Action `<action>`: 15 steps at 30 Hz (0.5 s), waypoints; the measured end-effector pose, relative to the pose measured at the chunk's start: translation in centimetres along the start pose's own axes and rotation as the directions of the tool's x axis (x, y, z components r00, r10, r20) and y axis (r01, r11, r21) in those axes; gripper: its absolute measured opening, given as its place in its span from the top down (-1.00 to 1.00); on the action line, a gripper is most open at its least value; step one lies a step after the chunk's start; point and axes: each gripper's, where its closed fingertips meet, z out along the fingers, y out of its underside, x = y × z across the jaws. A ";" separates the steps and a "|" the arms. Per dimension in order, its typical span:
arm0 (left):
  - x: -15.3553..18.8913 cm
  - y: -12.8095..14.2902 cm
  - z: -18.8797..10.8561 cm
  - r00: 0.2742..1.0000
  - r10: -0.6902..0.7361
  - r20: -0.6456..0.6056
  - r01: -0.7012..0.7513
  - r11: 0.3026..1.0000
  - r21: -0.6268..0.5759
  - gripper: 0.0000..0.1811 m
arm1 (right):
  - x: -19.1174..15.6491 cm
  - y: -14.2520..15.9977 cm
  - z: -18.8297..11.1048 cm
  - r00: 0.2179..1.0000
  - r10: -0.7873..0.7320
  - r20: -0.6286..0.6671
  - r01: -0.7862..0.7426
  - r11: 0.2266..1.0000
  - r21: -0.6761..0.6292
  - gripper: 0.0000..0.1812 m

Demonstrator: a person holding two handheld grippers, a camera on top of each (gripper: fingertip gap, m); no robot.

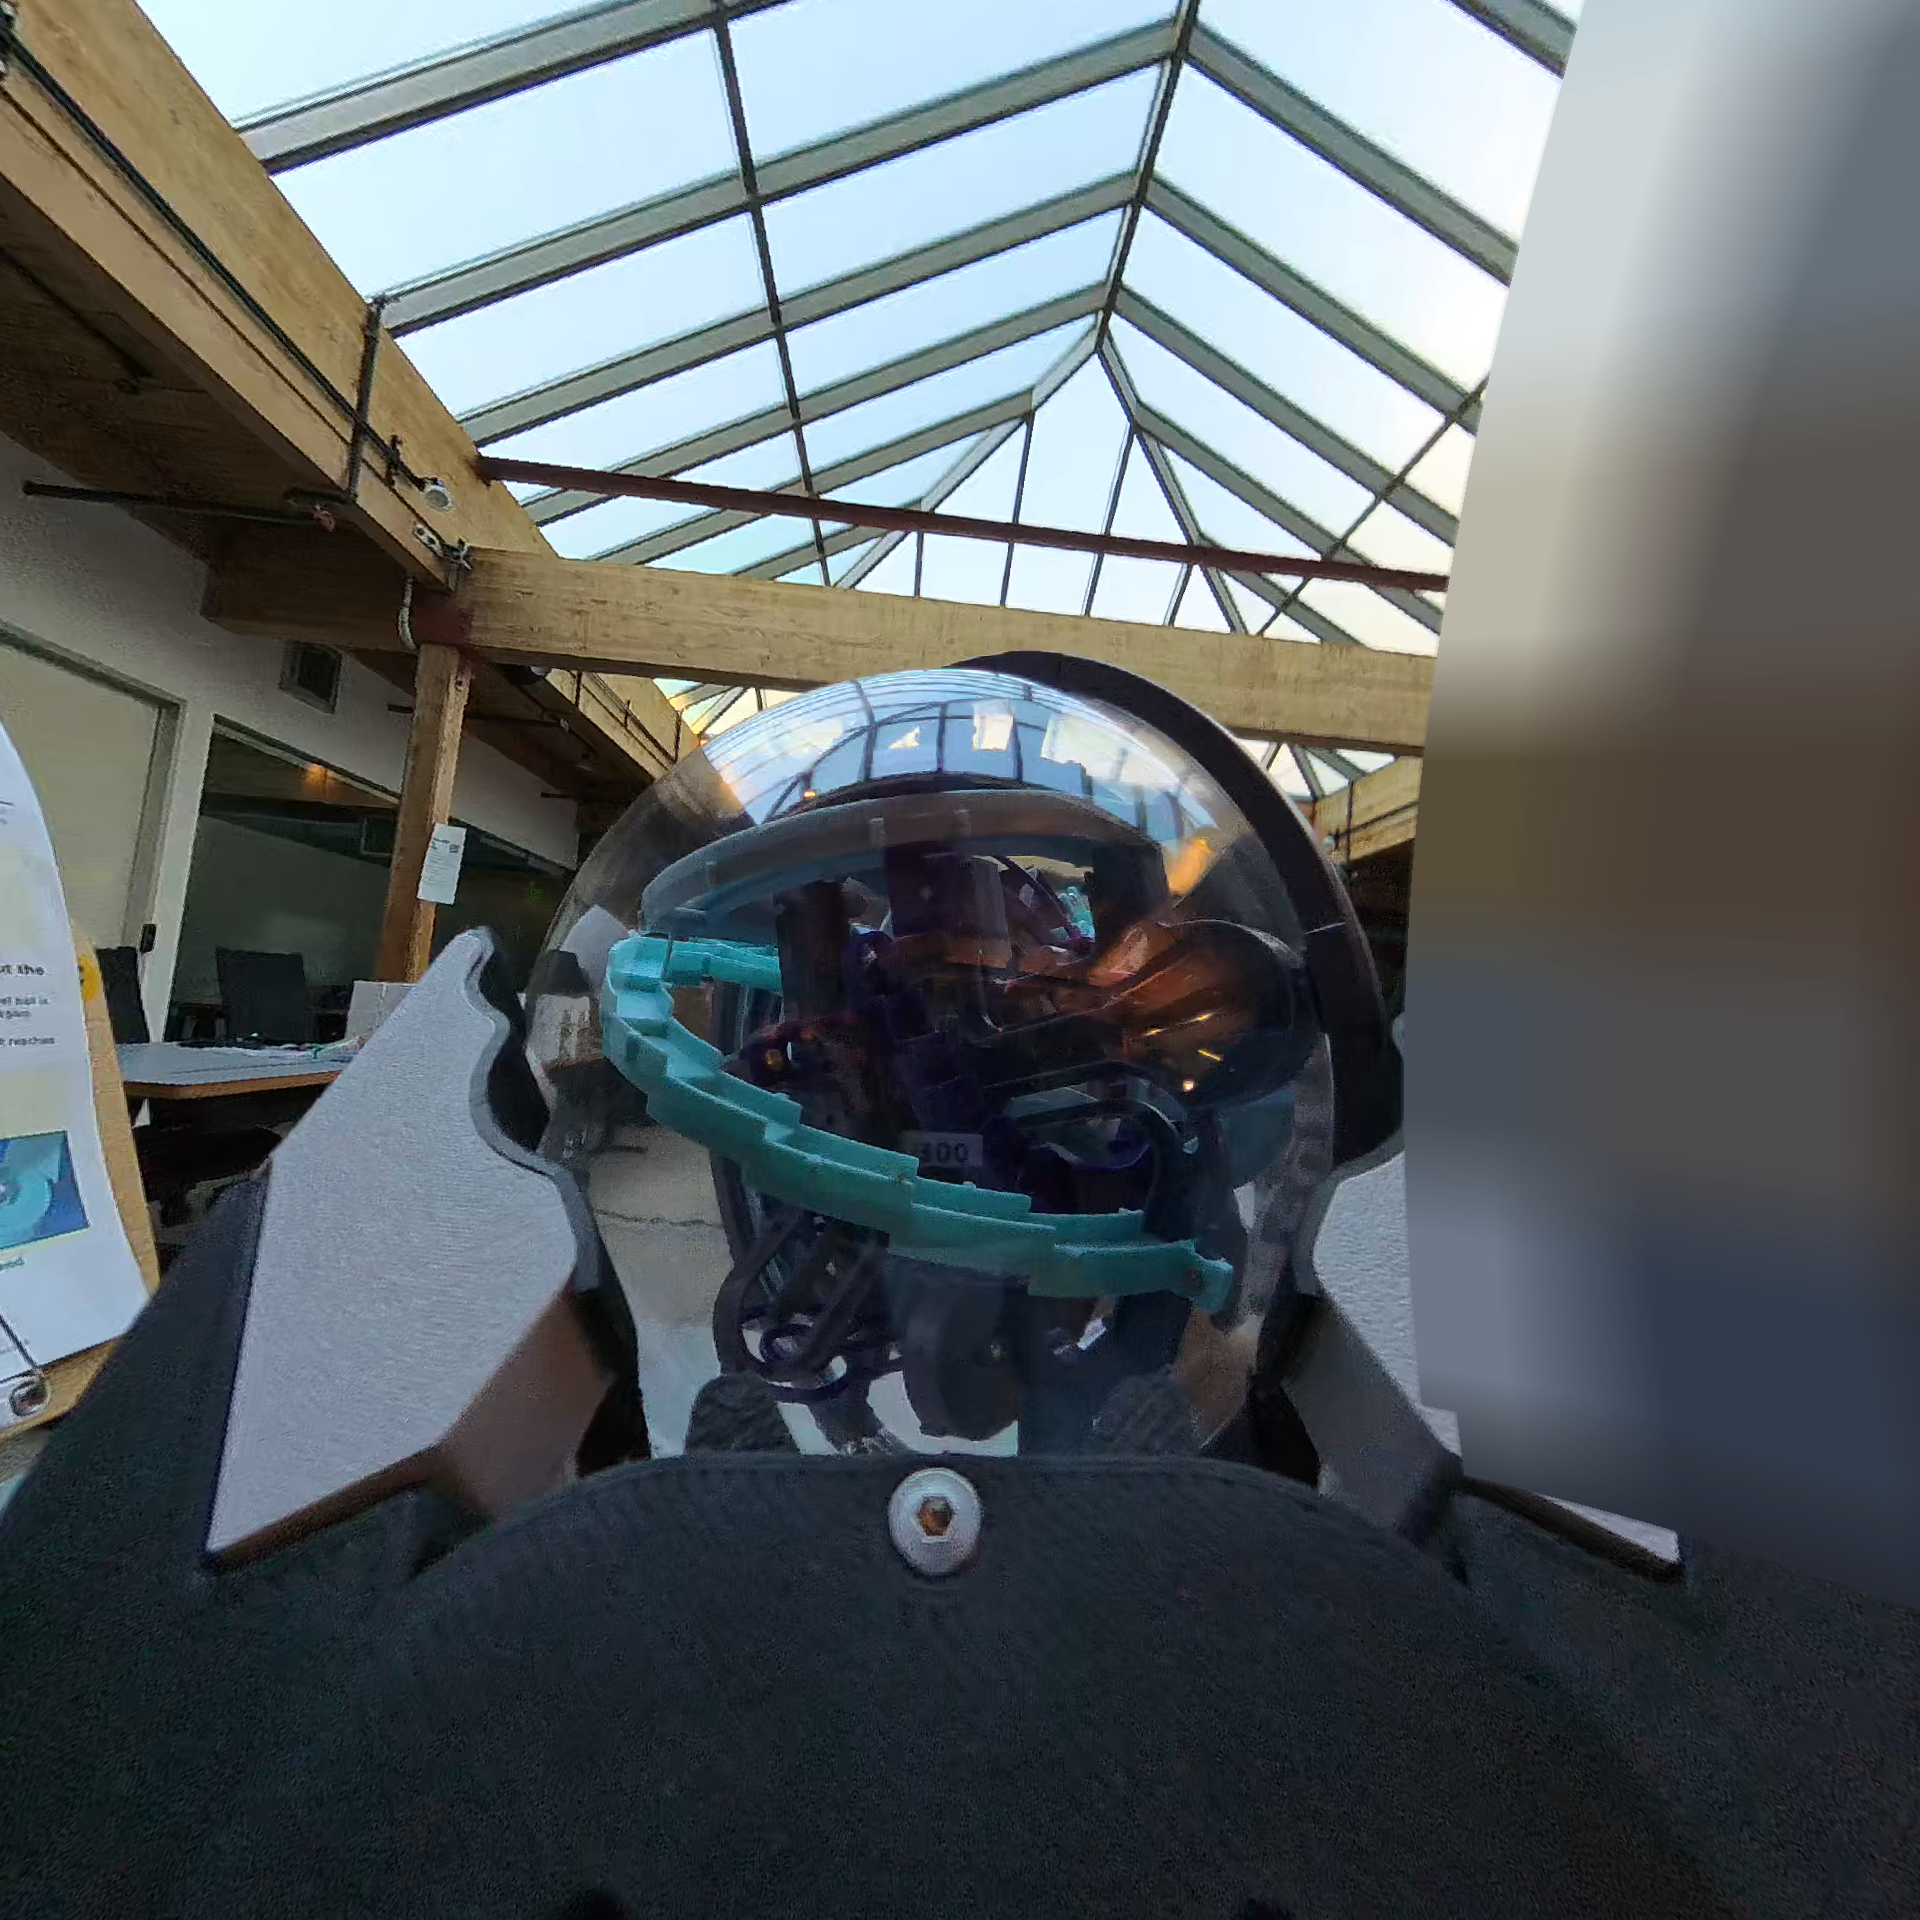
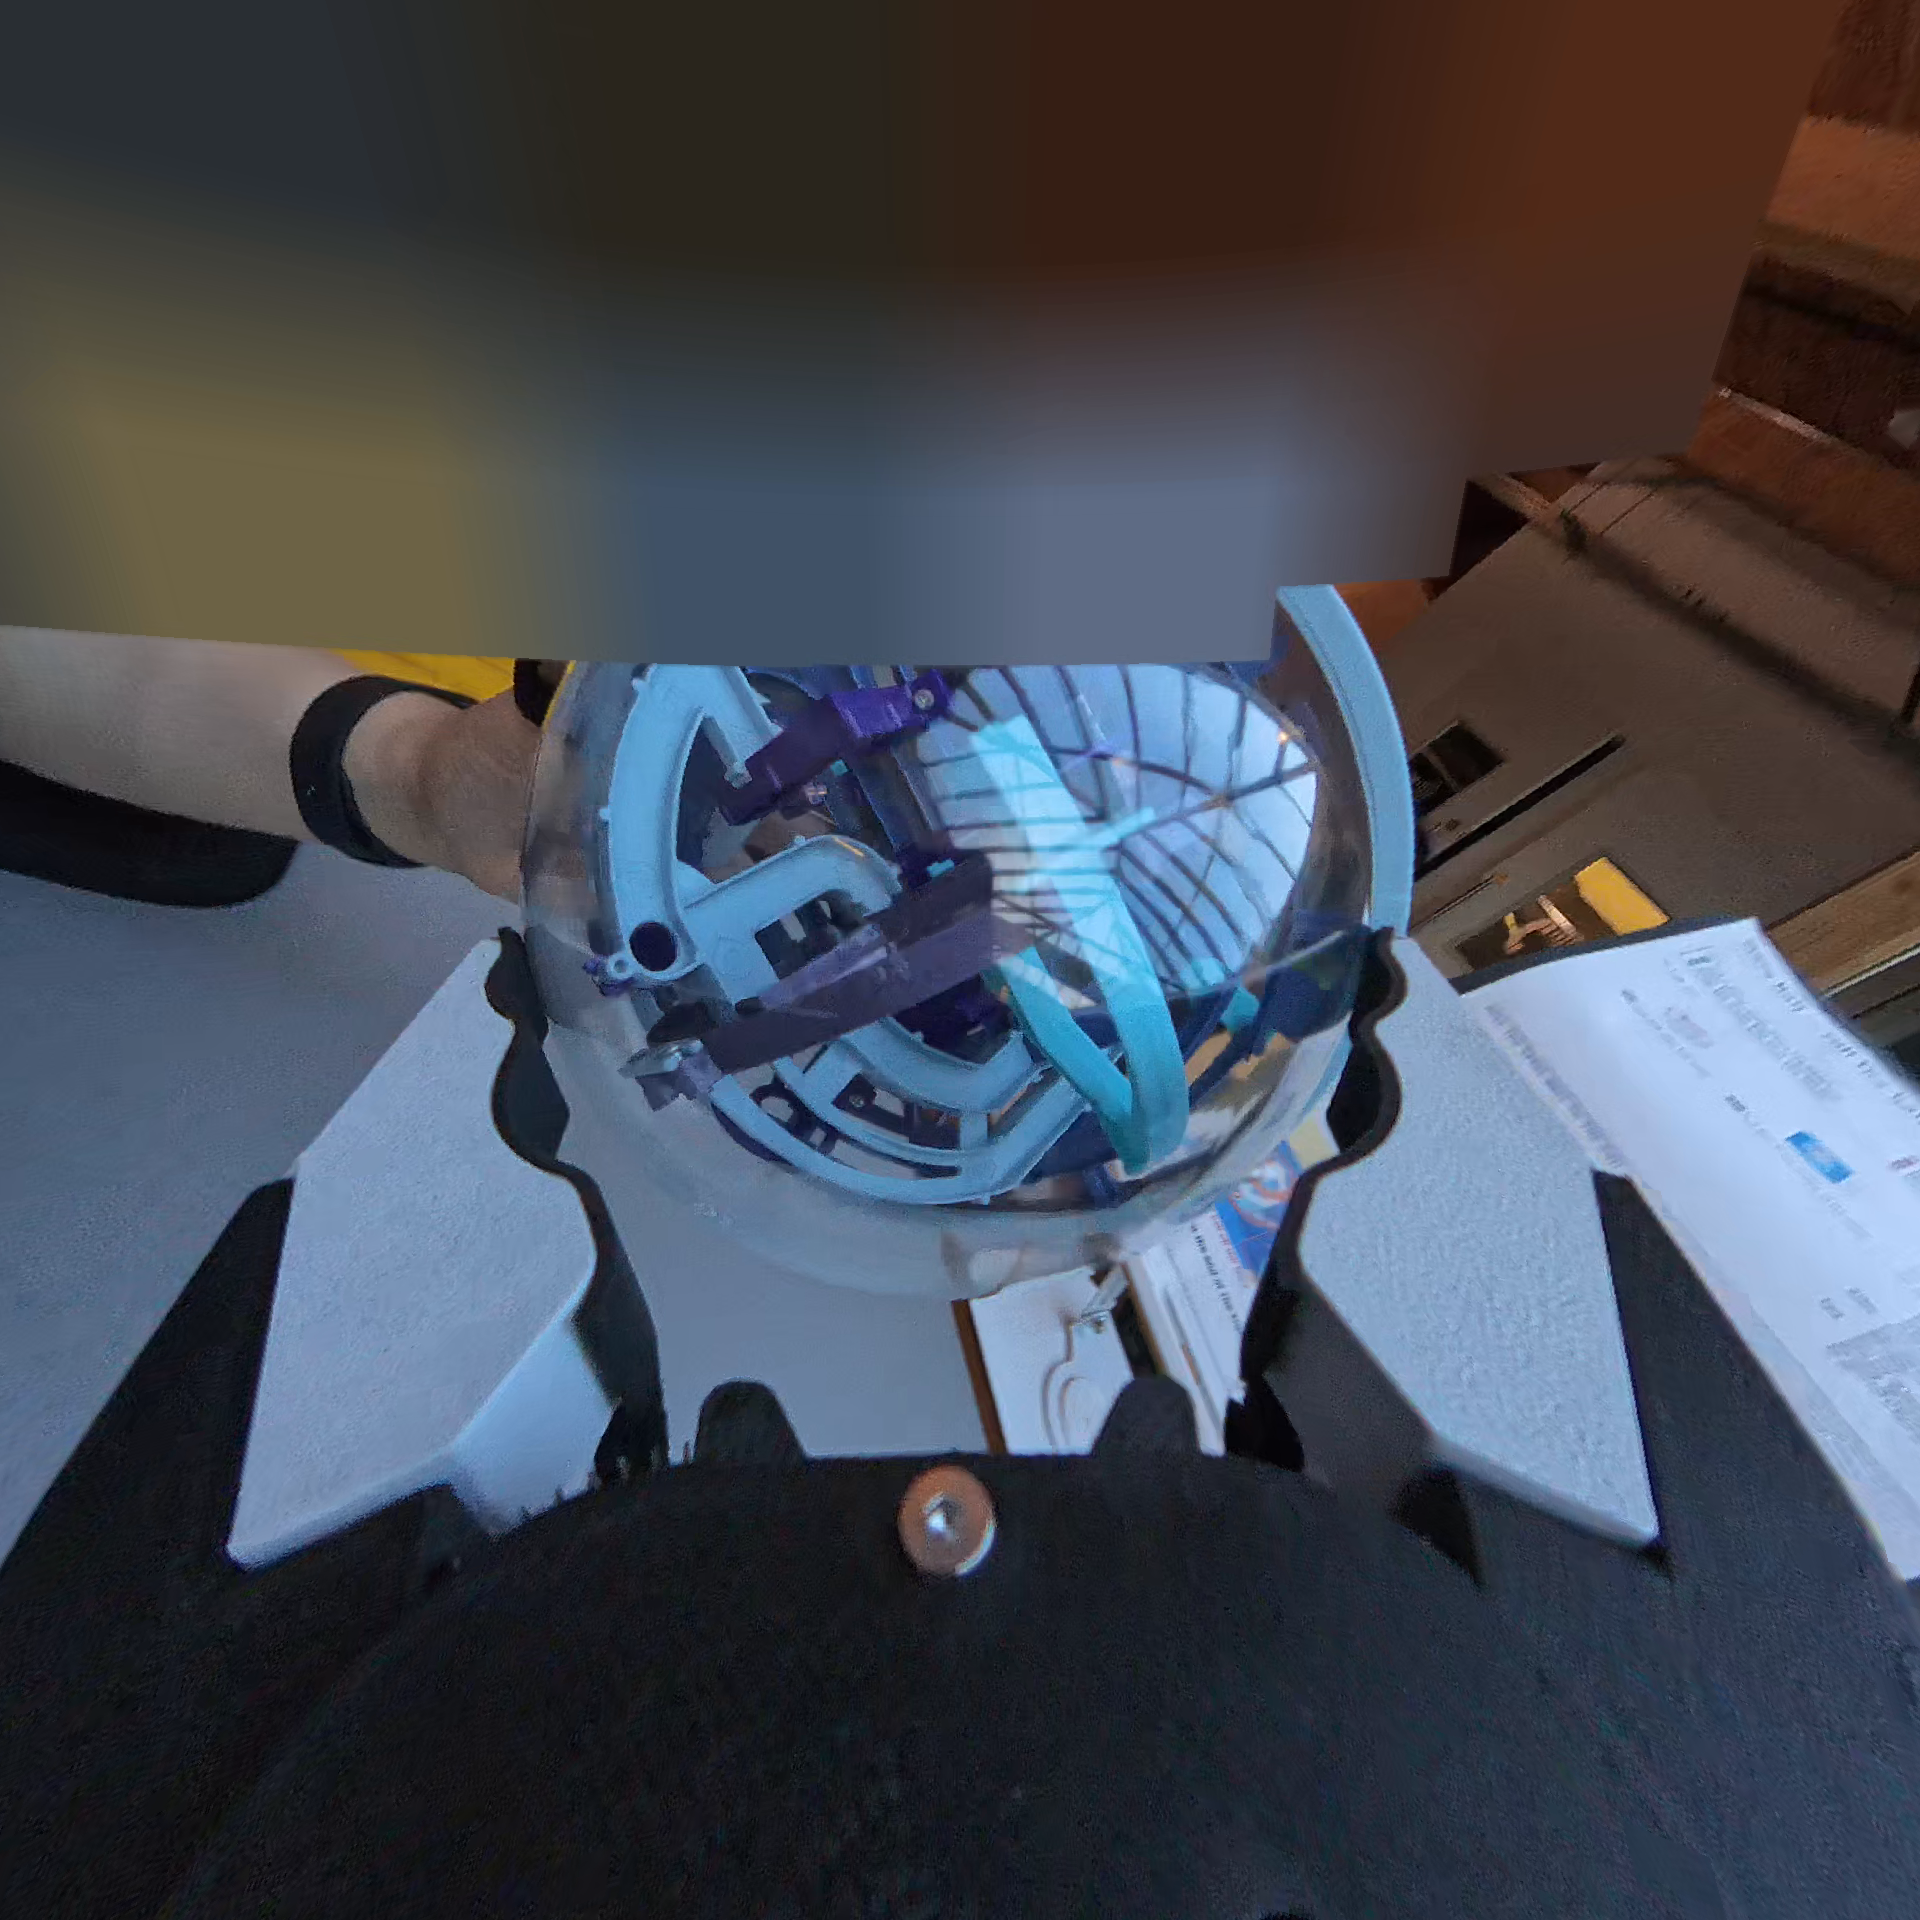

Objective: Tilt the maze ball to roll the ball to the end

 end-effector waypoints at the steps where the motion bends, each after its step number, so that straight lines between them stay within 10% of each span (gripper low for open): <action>1: 0.3 0.2 0.1 1.000 0.023 -0.012 -0.023 0.999 -0.029 -0.76 | -0.2 -0.3 -0.1 0.998 -0.060 -0.008 0.060 0.998 0.012 -0.67; 7: 2.8 1.3 0.5 0.984 0.120 -0.128 -0.138 0.980 -0.143 -0.75 | -1.9 -3.1 -1.5 0.953 -0.301 -0.029 0.302 0.942 0.150 -0.65; 15: 3.6 2.6 0.4 0.888 0.439 -0.133 -0.459 0.850 -0.259 -0.74 | -1.8 -1.7 -1.7 0.863 -0.503 -0.058 0.503 0.864 -0.014 -0.66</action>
